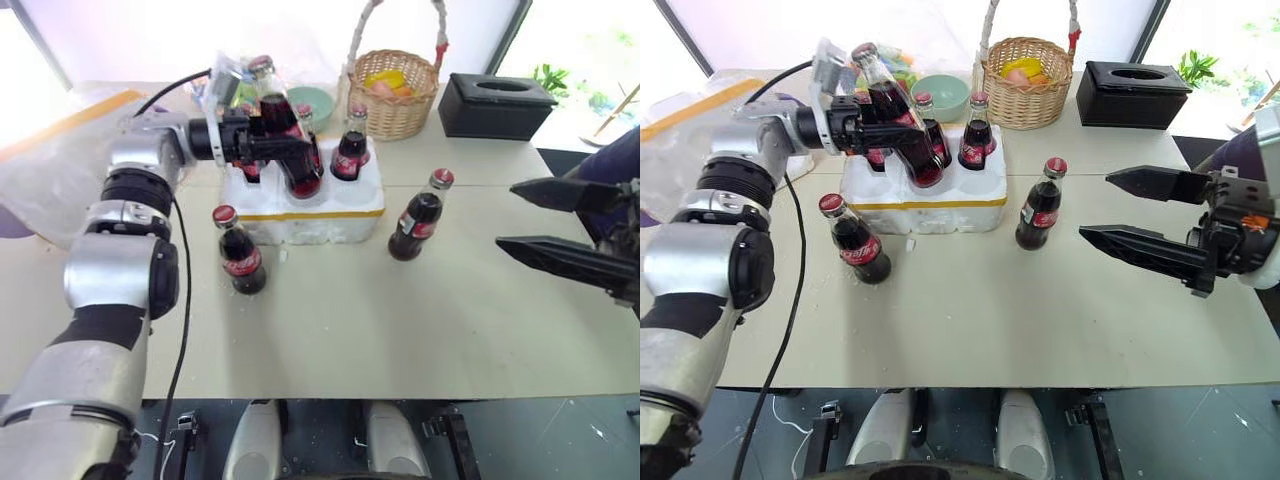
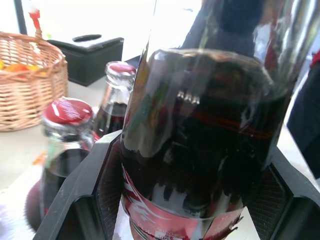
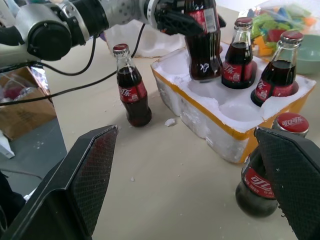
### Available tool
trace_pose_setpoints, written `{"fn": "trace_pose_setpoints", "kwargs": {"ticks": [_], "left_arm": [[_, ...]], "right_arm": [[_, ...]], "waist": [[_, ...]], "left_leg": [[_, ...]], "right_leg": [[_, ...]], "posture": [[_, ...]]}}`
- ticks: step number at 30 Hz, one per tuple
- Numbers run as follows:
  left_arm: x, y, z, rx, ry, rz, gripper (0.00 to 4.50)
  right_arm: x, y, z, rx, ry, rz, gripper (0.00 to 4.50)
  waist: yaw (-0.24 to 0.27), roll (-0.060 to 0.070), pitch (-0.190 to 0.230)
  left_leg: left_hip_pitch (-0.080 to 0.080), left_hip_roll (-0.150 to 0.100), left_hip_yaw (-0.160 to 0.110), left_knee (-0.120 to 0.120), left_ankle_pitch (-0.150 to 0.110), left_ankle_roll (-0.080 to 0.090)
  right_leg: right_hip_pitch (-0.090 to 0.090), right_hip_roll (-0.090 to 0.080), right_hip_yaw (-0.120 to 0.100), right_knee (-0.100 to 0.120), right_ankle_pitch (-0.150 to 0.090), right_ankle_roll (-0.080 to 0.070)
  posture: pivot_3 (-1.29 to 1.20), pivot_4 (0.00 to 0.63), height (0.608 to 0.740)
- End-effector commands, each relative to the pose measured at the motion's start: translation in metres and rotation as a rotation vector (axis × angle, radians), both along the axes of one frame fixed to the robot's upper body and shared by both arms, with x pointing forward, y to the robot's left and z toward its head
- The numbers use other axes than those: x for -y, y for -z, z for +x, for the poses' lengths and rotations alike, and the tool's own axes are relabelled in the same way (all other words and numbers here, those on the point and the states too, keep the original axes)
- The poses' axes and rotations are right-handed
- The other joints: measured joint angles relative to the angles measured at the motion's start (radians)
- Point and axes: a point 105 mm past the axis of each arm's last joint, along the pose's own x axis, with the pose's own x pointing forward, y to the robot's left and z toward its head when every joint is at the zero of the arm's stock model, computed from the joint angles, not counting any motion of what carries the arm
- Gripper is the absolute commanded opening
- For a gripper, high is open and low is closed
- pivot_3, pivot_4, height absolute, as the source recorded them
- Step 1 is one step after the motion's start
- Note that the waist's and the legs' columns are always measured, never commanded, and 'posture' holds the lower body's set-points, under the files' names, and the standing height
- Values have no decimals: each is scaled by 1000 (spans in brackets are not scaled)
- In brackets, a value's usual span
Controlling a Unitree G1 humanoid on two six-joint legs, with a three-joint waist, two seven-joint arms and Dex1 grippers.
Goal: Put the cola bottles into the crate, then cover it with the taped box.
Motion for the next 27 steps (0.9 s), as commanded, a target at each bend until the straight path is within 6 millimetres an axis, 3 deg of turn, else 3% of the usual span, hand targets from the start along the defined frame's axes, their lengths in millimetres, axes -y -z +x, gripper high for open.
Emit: {"fn": "trace_pose_setpoints", "kwargs": {"ticks": [1, 7, 9, 11, 16, 19, 21, 23, 27], "left_arm": [[0, -7, -1, 96, 8, 40, 2686], [-2, 13, 1, 125, -9, 139, 2686], [-2, 16, 0, 112, 4, 143, 3724], [-2, 18, -1, 105, 13, 144, 4437], [-12, 11, -1, 109, -19, 110, 4437], [-26, -6, -4, 101, -44, 51, 4437], [-44, -29, -13, 98, -50, -21, 4437], [-74, -52, -28, 131, -91, -57, 4437], [-125, -59, -51, 225, -267, 54, 4437]], "right_arm": [[-1, -8, -7, 41, -5, -1, 4500], [-2, -6, -1, 36, -7, 4, 4500], [-5, -4, 1, 31, -20, 5, 4500], [-7, -2, 3, 28, -30, 9, 4500], [-10, 1, 10, 25, -49, 20, 4500], [-12, 3, 14, 19, -62, 32, 4500], [-14, 5, 15, 12, -76, 37, 4500], [-15, 8, 19, 4, -85, 45, 4500], [-15, 9, 22, -2, -101, 49, 4500]], "waist": [[-2, 0, 0], [-4, 0, 0], [-6, 0, 0], [-8, 0, 0], [-17, 0, 0], [-20, 0, 0], [-21, 0, 0], [-29, 0, 0], [-43, 1, -1]], "left_leg": [[0, 0, 0, 0, 0, 0], [0, 0, 0, 0, 0, 0], [0, 0, 0, 0, 0, 0], [0, 0, 0, 0, 0, 0], [2, 0, -1, 1, 0, 0], [2, 0, -1, 1, 0, 0], [2, 0, -1, 1, 0, 0], [2, 1, -1, 0, 0, 0], [5, 1, 0, -2, 0, 0]], "right_leg": [[0, 0, 0, 0, 0, 0], [0, 0, 0, 0, 0, 0], [0, 0, 0, 0, 0, 0], [0, 0, 0, 1, 0, 0], [3, 0, 0, 1, 0, 0], [2, 0, 0, 1, 0, 0], [2, 0, 0, 1, 0, 0], [2, 1, 0, 1, 0, 0], [3, 1, 1, 1, 0, 0]], "posture": [[0, 150, 740], [0, 150, 740], [0, 150, 740], [0, 150, 740], [0, 150, 740], [0, 150, 740], [0, 150, 740], [0, 150, 740], [0, 150, 740]]}}
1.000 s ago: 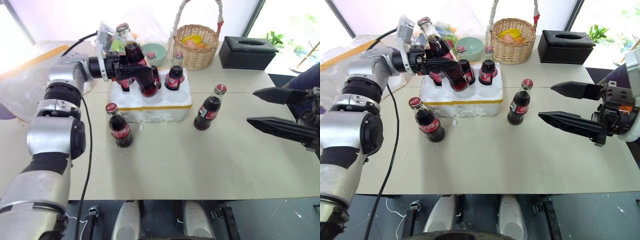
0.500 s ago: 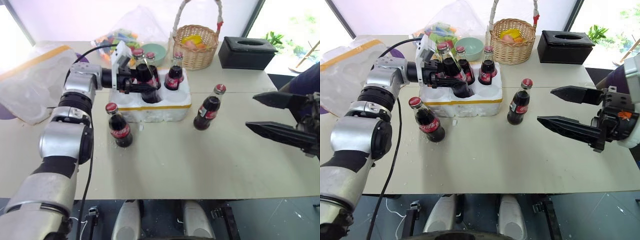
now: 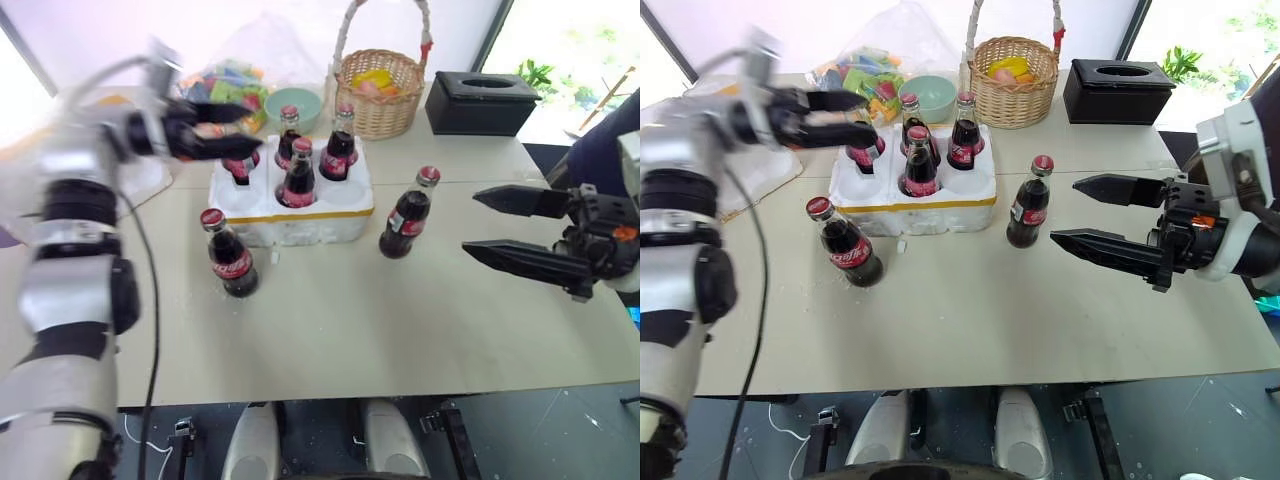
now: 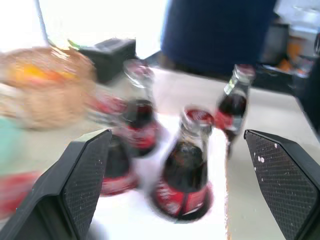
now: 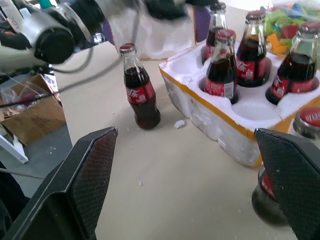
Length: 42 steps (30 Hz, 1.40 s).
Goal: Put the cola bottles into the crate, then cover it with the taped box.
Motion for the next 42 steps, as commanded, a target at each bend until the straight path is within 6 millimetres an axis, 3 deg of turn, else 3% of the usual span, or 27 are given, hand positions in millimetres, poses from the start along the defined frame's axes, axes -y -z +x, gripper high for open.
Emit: {"fn": "trace_pose_setpoints", "kwargs": {"ticks": [1, 5, 8, 11, 18, 23, 28, 34, 37, 40, 42], "left_arm": [[-40, -9, -29, 77, -130, 77, 4437], [-74, 19, -82, -29, -201, 188, 4437], [-72, 55, -123, -135, -189, 268, 4437], [-63, 89, -136, -159, -229, 289, 4437], [-10, 102, -118, -95, -281, 52, 4437], [10, 115, -114, -125, -284, -5, 4437], [16, 126, -110, -151, -250, 20, 4437], [35, 148, -89, -97, -273, 74, 4437], [36, 154, -74, -55, -352, 53, 4437], [34, 154, -73, -48, -365, 26, 4437], [31, 152, -77, -46, -351, 16, 3890]], "right_arm": [[-1, -8, -1, 45, -24, 10, 4500], [-2, -3, -5, 28, -62, -22, 4500], [-4, 4, -9, 18, -95, -61, 4500], [-6, 7, -7, 14, -118, -62, 4500], [-6, 7, 4, 11, -112, -62, 4500], [-8, 6, 4, 13, -102, -41, 4500], [-6, 5, 4, 14, -72, -29, 4500], [-7, 1, 7, 24, -51, 9, 4500], [-8, 1, 6, 24, -48, 18, 4500], [-8, 1, 7, 25, -39, 23, 4500], [-8, 0, 7, 26, -34, 28, 4500]], "waist": [[-1, 1, -1], [-5, 1, -1], [5, 1, -1], [22, 2, -1], [33, 2, -2], [25, 2, -2], [25, 2, -2], [29, 3, -2], [27, 3, -2], [23, 3, -2], [24, 3, -3]], "left_leg": [[1, 0, 0, 0, 0, 0], [2, 1, 0, -1, 0, 0], [1, 1, 1, -1, 0, 0], [1, 0, 1, 0, 0, -1], [2, 0, 3, 4, 1, -4], [1, 0, 3, 3, 2, -3], [3, 1, 2, 2, 2, -3], [2, 0, 2, 5, 1, -3], [1, 0, 2, 5, 1, -3], [1, 1, 2, 5, 1, -3], [2, 1, 2, 5, 1, -3]], "right_leg": [[1, 0, 0, 0, 0, 0], [1, 0, 0, 0, 0, 0], [1, 0, 1, -2, -1, -1], [2, -2, 1, -3, -3, -5], [7, -4, 0, -4, -2, -6], [7, -2, 0, -3, -2, -4], [7, -1, 1, -2, -3, -5], [7, -1, 1, -3, -3, -5], [7, -2, 1, -3, -3, -5], [7, -1, 1, -3, -3, -5], [7, -1, 1, -2, -3, -5]], "posture": [[0, 150, 740], [0, 150, 740], [0, 150, 740], [0, 150, 740], [0, 150, 740], [0, 150, 740], [0, 150, 740], [0, 150, 740], [0, 150, 740], [0, 150, 740], [0, 150, 740]]}}
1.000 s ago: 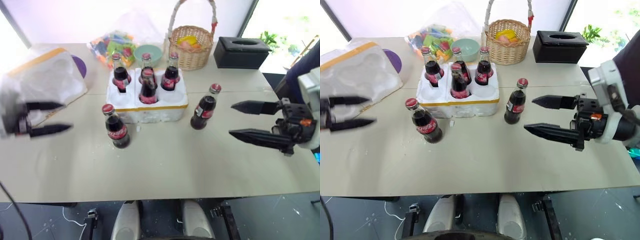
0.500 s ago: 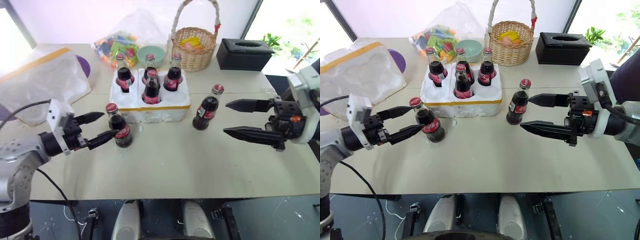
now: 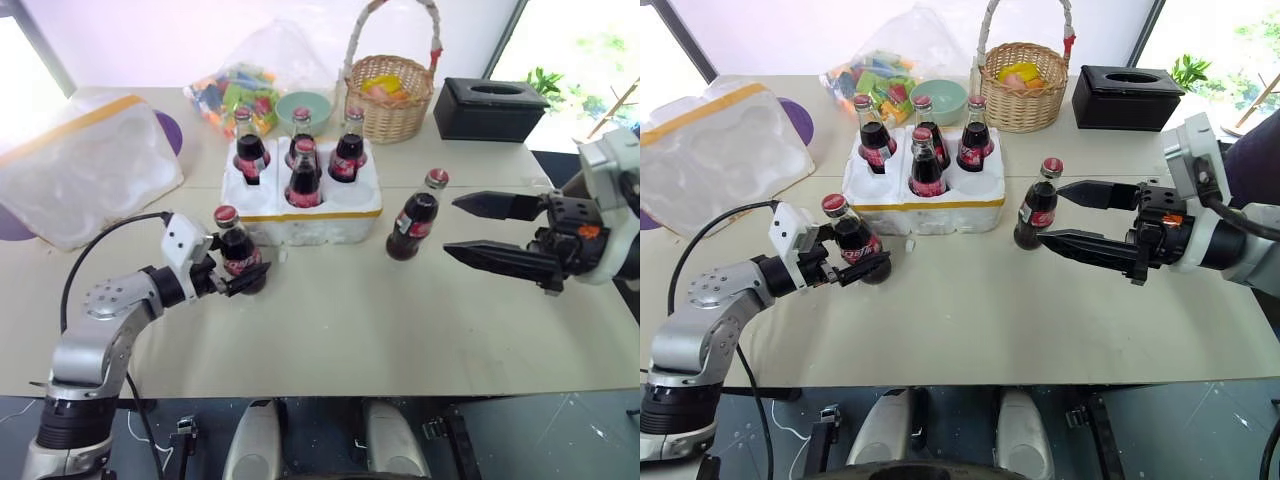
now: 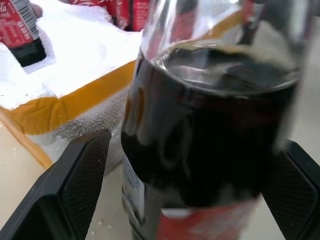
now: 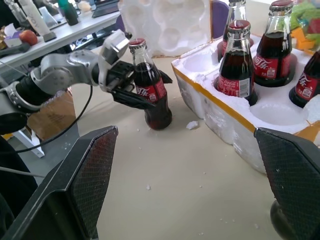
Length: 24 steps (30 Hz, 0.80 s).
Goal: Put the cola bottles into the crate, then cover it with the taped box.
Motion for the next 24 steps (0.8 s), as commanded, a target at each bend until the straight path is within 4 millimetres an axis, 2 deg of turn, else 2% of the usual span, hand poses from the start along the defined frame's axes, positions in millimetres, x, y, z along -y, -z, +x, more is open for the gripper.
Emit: {"fn": "trace_pose_setpoints", "kwargs": {"ticks": [1, 2, 3, 6, 8, 13, 16, 19, 24], "left_arm": [[-5, -13, -6, 52, 14, 1, 3550], [-8, -13, -9, 31, 24, 3, 3046], [-10, -14, -16, -3, 52, -2, 2741], [-20, -34, -40, -103, 162, -75, 2798], [-29, -54, -45, -115, 193, -140, 2798], [-57, -121, -4, 55, 71, -296, 2798], [-60, -143, 23, 144, 16, -324, 2798], [-54, -145, 40, 161, 24, -320, 2798], [-36, -129, 61, 130, 82, -341, 2798]], "right_arm": [[-1, -12, -4, 54, -3, 24, 4500], [-1, -13, -4, 54, -2, 27, 4500], [-1, -13, -4, 54, 0, 28, 4500], [-1, -11, -3, 53, 7, 24, 4500], [-1, -11, -2, 48, 9, 27, 4500], [-1, -8, 4, 42, 16, 31, 4500], [-2, -9, 6, 43, 15, 33, 4500], [-3, -9, 6, 47, 16, 33, 4500], [-3, -8, 5, 50, 29, 39, 4500]], "waist": [[1, 0, 0], [1, 0, 0], [0, 0, 0], [-4, 0, 0], [0, 0, 1], [30, 0, 1], [27, 0, 1], [27, 0, 1], [27, 0, 1]], "left_leg": [[0, 0, 0, 0, 0, 0], [0, 0, 0, 0, 0, 0], [0, 0, 0, 0, 0, 0], [0, 1, 0, -1, 0, 0], [-1, 1, 0, -2, 0, 0], [-2, 1, -2, 2, 0, 0], [-3, 0, -1, 5, 0, 0], [-3, -1, 0, 4, -1, 2], [-3, 0, -1, 4, -2, 4]], "right_leg": [[0, 0, 0, 0, 0, 0], [0, 0, 0, 0, 0, 0], [0, 0, 0, 0, 0, 0], [-1, 0, 0, 0, 0, 0], [-2, 0, 0, 0, 0, 0], [-1, 1, -1, 0, -1, 1], [1, 1, -1, -1, 0, 0], [1, 0, 0, -2, 0, 0], [1, 1, 0, -1, 1, 5]], "posture": [[0, 150, 740], [0, 150, 740], [0, 150, 740], [0, 150, 740], [0, 150, 740], [0, 150, 740], [0, 150, 740], [0, 150, 740], [0, 150, 740]]}}
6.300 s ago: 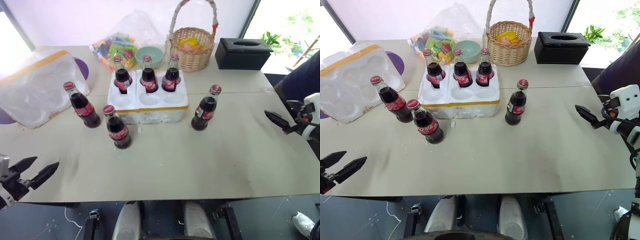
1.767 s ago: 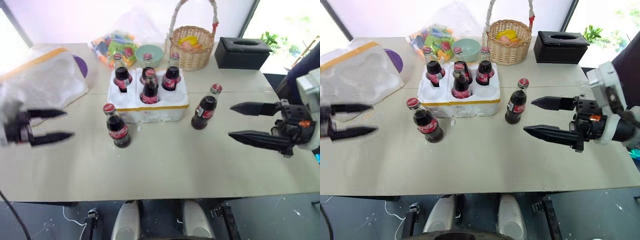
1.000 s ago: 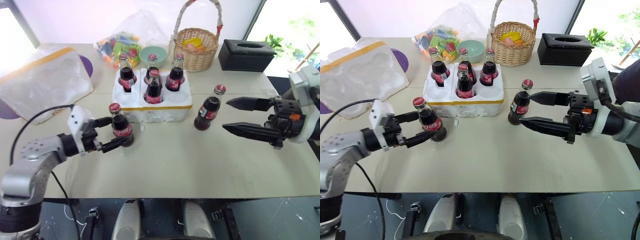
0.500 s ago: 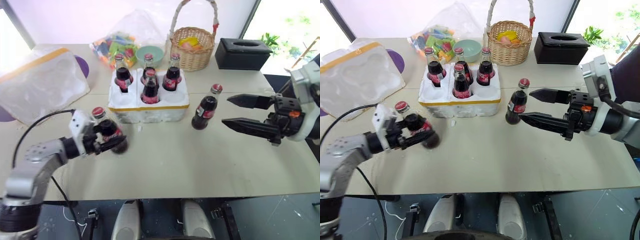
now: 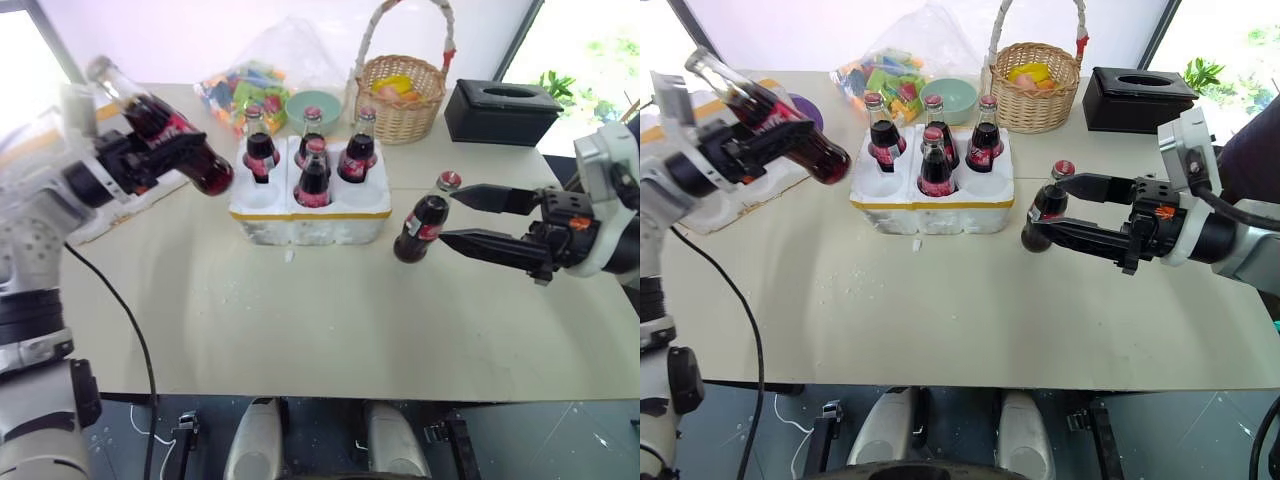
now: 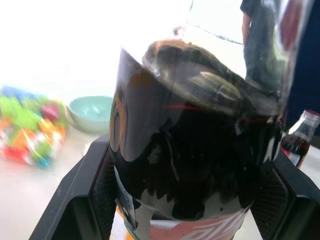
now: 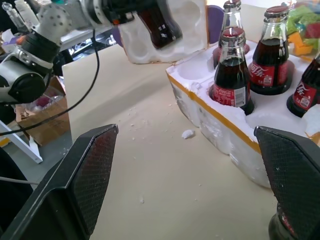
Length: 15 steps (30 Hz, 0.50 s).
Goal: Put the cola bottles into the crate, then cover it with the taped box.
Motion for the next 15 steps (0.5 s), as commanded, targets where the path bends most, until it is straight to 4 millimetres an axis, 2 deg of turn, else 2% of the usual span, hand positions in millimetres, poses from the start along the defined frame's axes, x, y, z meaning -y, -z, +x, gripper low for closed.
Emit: {"fn": "trace_pose_setpoints", "kwargs": {"ticks": [1, 3, 7, 11, 15], "left_arm": [[12, -15, 5, 98, 46, 9, 2798], [19, -10, 12, 99, 65, 18, 2798], [32, -14, 21, 114, 93, 1, 2798], [48, -14, 22, 127, 148, 41, 2798], [54, -14, 26, 132, 161, 43, 2798]], "right_arm": [[-1, -7, -4, 46, 3, 8, 4500], [0, -5, -4, 42, 13, 9, 4500], [0, -2, -5, 35, 20, 10, 4500], [2, 0, -4, 28, 37, 15, 4500], [5, 4, -3, 20, 53, 14, 4500]], "waist": [[0, -1, 0], [2, 0, 0], [5, 0, 0], [2, 0, 0], [0, -1, 0]], "left_leg": [[0, 0, 0, 0, 0, 0], [0, 0, 0, 1, 0, 0], [0, 0, 0, 2, 0, 0], [0, 0, 0, 3, 0, 0], [0, 0, 0, 2, 0, 0]], "right_leg": [[0, 0, 0, 0, 0, 0], [0, 0, 0, 0, -1, -2], [1, -1, 0, 0, -2, -3], [2, -1, 0, 0, -1, -2], [1, 0, 0, 0, 0, -1]], "posture": [[0, 150, 740], [0, 150, 740], [0, 150, 740], [0, 150, 740], [0, 150, 740]]}}
